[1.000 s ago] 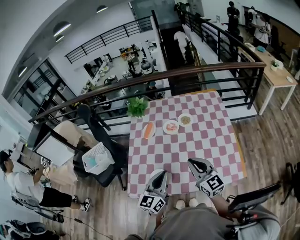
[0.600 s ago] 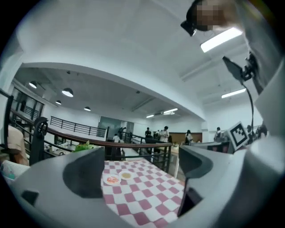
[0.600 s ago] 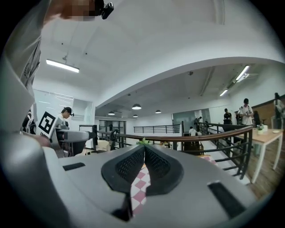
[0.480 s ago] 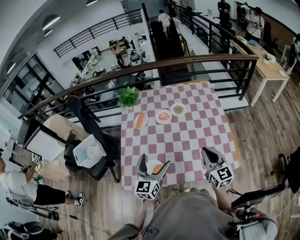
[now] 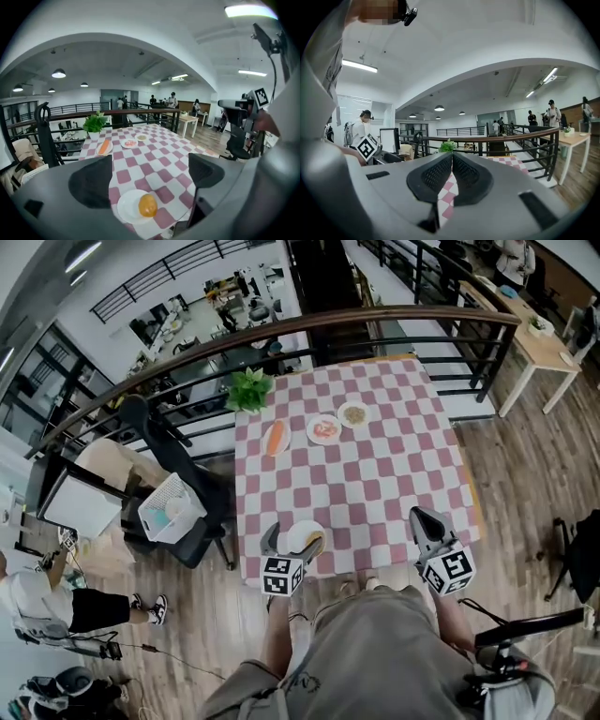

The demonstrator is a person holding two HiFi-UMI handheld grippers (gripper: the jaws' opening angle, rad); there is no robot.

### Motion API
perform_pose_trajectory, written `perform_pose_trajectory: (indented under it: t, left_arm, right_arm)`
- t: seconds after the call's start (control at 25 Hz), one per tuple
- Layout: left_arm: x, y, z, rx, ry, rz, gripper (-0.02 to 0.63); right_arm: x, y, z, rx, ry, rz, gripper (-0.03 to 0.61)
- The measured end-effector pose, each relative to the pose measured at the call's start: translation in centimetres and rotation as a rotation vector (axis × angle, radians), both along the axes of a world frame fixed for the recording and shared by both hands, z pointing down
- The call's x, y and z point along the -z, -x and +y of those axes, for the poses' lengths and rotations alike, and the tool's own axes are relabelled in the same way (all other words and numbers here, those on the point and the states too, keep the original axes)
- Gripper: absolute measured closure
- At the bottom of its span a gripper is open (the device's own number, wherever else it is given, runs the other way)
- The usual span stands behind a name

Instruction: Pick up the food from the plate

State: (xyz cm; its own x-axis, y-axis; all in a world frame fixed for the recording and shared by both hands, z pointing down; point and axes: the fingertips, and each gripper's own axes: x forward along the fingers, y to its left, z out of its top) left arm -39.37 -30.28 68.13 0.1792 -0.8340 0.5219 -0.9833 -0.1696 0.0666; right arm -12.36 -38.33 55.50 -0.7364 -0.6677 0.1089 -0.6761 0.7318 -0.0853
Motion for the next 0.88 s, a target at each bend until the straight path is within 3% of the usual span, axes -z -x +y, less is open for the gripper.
perform_pose_trajectory:
  t: [0.2, 0.32, 0.52, 0.88]
  left_arm:
    - [-4.8, -0.4, 0.3, -0.033, 0.141, 0.066, 0.1]
    - [-7.7, -0.6, -0.1, -0.048, 0.18, 0.065, 0.211]
    - [-12.8, -1.1, 0.7, -0.112, 0.315, 0.013, 0.323]
    - [-19.9, -0.5, 0.9, -0.106, 0.511, -0.028, 0.327]
  right_arm:
    - [-0.1, -0.8, 0.5, -0.034, 0.01, 0.01, 0.563]
    - [-0.5, -1.3, 0.8, -0.052, 0.017, 0.022, 0.563]
    - [-0.7, -2.5, 2.0, -0.091, 0.026, 0.021, 0.563]
    - [-1.1, -5.5, 2.8, -0.157, 0.059, 0.049, 0.563]
